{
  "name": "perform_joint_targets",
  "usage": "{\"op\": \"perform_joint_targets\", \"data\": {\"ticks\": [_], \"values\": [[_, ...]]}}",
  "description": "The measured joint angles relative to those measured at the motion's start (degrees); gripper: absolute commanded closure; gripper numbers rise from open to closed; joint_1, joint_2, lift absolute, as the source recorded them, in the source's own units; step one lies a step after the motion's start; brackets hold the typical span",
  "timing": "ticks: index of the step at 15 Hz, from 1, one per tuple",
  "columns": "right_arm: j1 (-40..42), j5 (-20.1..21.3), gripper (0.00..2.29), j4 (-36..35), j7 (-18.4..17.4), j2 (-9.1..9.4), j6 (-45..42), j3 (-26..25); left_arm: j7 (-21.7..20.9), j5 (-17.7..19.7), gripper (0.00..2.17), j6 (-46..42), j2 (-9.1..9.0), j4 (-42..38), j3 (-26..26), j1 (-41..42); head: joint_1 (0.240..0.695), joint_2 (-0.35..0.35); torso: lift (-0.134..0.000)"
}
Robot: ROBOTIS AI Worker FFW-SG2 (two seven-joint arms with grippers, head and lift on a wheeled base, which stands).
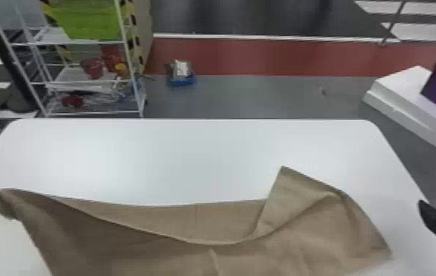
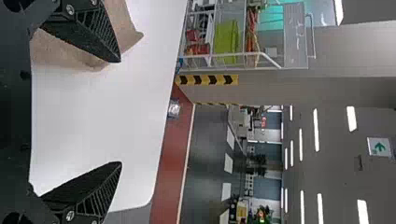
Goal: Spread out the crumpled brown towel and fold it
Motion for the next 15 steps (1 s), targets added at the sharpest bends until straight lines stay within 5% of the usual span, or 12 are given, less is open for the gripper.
{"op": "perform_joint_targets", "data": {"ticks": [5, 9, 15], "values": [[-1.5, 0.5, 0.21, -0.1, -5.3, -0.18, 0.2, 3.4, 0.3, -0.3, 1.88, 0.0, 0.00, 0.0, -1.1, 0.0, 0.695, -0.094, -0.124], [-6.5, 3.5, 0.21, -0.1, -6.1, -0.23, 4.5, 10.7, 0.2, -0.8, 1.88, 0.0, 0.00, -0.3, -1.3, 0.4, 0.695, -0.006, -0.124], [-17.6, 12.5, 0.22, 4.4, -8.7, -0.21, 14.8, 28.2, 0.5, -2.3, 1.88, 0.0, 0.08, -1.4, -4.2, 0.6, 0.695, 0.150, -0.124]]}}
